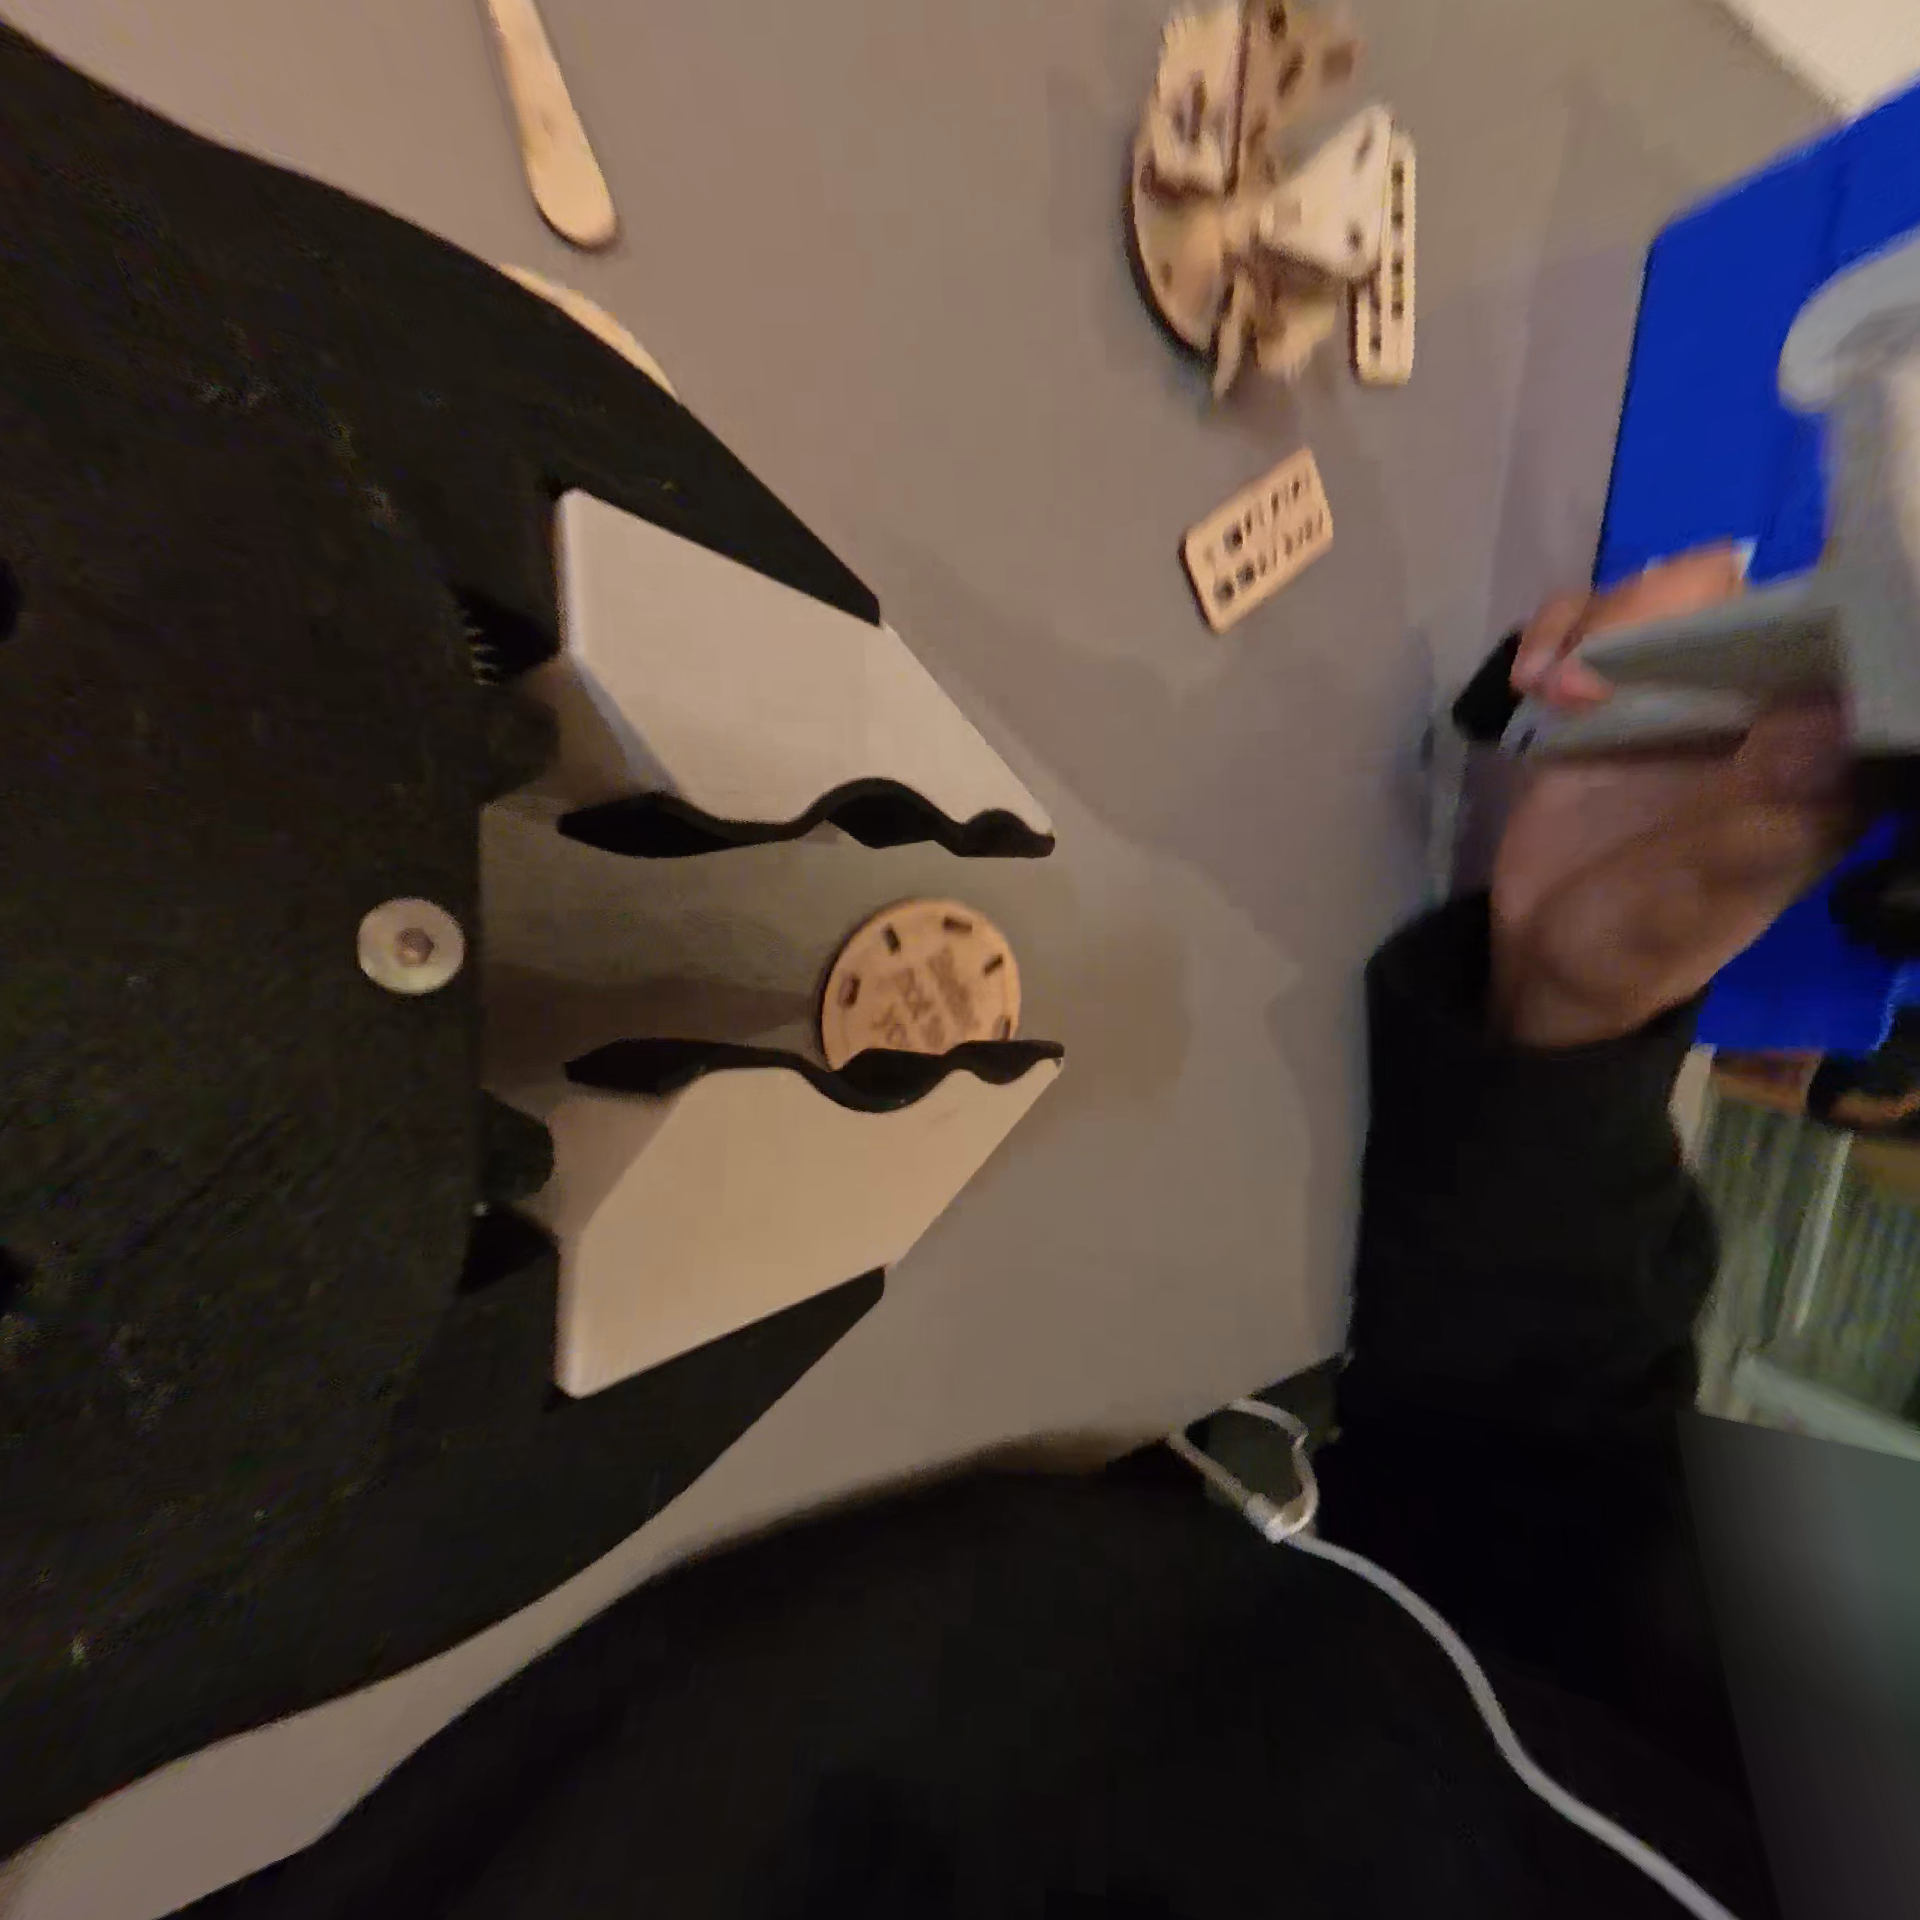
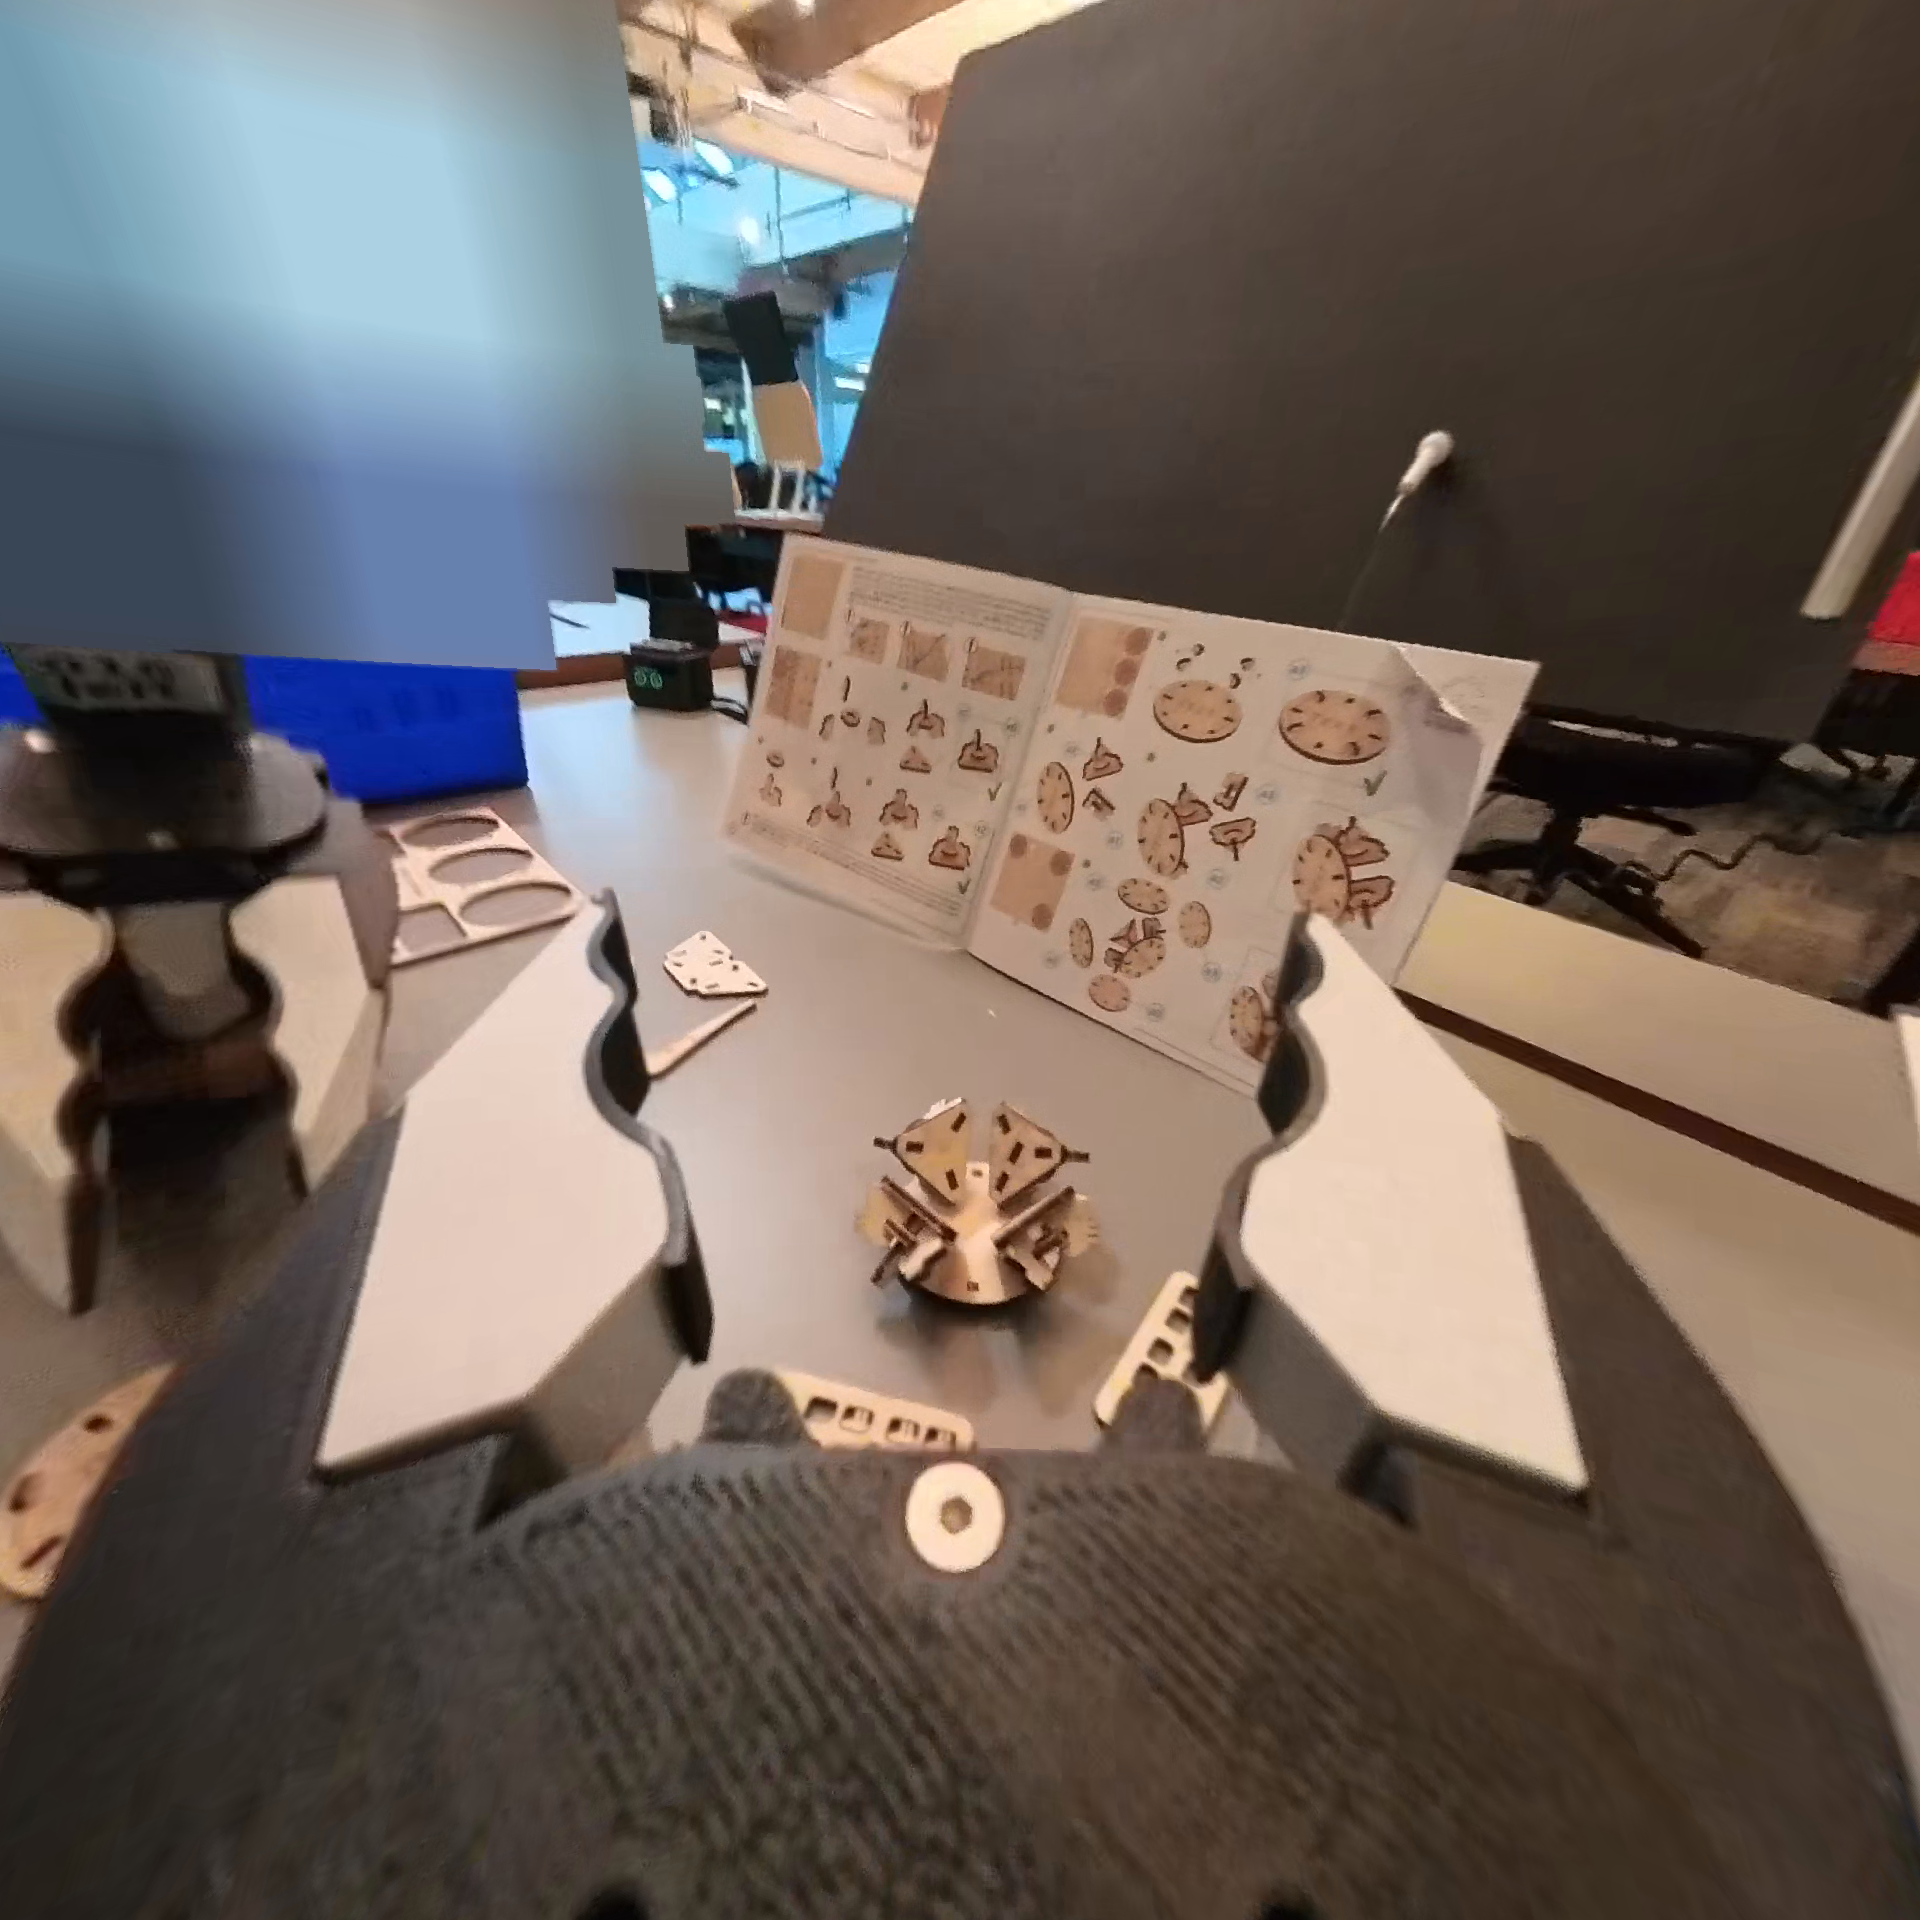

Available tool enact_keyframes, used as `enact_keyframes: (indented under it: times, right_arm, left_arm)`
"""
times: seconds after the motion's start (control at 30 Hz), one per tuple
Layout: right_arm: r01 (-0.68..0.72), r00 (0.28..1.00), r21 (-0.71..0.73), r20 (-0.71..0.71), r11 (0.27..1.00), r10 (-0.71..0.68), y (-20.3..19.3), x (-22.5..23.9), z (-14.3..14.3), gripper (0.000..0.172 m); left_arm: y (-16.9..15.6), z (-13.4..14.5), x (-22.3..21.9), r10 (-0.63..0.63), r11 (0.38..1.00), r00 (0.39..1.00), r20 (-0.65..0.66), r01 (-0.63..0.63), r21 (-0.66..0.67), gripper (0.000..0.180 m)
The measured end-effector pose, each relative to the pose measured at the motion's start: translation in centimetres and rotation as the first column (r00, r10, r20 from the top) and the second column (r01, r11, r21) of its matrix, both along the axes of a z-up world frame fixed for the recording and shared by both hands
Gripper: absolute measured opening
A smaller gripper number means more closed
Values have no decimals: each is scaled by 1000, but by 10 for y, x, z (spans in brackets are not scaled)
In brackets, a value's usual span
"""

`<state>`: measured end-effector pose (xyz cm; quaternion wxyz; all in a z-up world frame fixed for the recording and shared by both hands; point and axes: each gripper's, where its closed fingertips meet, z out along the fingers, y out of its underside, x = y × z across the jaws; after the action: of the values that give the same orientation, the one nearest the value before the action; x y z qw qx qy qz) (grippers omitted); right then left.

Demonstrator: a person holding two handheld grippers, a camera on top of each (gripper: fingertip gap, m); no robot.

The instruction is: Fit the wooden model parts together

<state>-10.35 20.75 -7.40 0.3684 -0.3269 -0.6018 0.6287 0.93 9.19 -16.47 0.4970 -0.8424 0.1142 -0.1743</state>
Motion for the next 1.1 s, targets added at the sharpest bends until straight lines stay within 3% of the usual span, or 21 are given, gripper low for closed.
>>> enact_keyframes:
  times: [0.13, 0.2, 0.4, 0.53, 0.63, 0.77, 0.97, 1.1]
  right_arm:
    - [-56, 998, -157, 18, 986, 60, 2, 1, 7, 119]
    - [-65, 997, -179, 34, 982, 72, 2, 1, 5, 117]
    - [-99, 990, -184, 80, 978, 115, -4, -2, -6, 107]
    - [-109, 987, -173, 102, 979, 128, -8, -3, -12, 104]
    - [-112, 986, -165, 105, 980, 130, -9, -3, -13, 103]
    - [-123, 985, -154, 97, 980, 139, -12, -1, -11, 102]
    - [-115, 989, -88, 87, 989, 123, -16, 0, -11, 98]
    - [-67, 993, 24, 97, 997, 65, -13, -4, -20, 93]
  left_arm:
    - [-5, -20, 24, -110, 986, 993, -32, 105, -130, 69]
    - [-6, -35, 26, -121, 973, 988, -99, 98, -207, 75]
    - [-5, -48, 19, -103, 963, 960, -261, 30, -267, 66]
    - [-6, -48, 15, -92, 965, 957, -275, 18, -260, 53]
    - [-4, -48, 8, -58, 968, 960, -274, -13, -252, 53]
    - [0, -40, -6, 19, 977, 960, -279, -76, -197, 52]
    - [4, -5, -40, 226, 972, 945, -238, -236, -16, 53]
    - [2, 21, -59, 346, 936, 933, -102, -336, 103, 53]
